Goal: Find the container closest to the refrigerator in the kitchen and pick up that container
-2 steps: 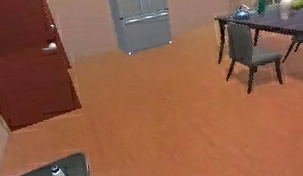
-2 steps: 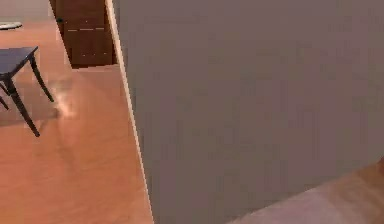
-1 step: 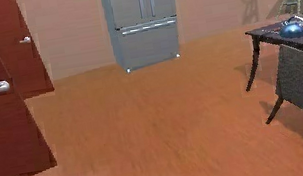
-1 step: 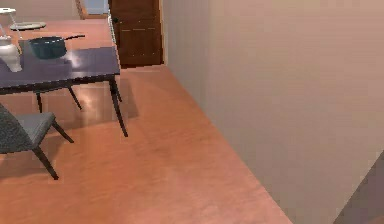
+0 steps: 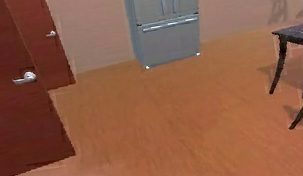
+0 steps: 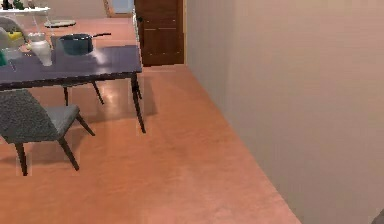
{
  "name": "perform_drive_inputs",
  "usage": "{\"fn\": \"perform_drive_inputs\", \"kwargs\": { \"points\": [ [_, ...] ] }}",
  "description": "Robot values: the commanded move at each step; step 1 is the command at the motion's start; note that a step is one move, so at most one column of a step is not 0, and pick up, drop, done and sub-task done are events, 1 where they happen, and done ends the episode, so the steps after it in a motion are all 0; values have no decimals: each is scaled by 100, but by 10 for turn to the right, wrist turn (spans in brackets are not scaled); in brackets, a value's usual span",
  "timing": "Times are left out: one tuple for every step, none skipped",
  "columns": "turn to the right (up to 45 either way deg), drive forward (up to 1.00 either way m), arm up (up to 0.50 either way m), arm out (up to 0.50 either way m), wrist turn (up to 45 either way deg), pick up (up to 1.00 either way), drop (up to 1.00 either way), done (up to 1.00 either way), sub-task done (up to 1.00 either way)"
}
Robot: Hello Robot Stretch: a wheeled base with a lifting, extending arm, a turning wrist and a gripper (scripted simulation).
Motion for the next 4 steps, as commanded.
{"fn": "perform_drive_inputs", "kwargs": {
  "points": [
    [0, 35, 0, 0, 0, 0, 0, 0, 0],
    [-450, 0, 0, 0, 0, 0, 0, 0, 0],
    [-330, 0, 0, 0, 0, 0, 0, 0, 0],
    [0, 45, 0, 0, 0, 0, 0, 0, 0]
  ]
}}
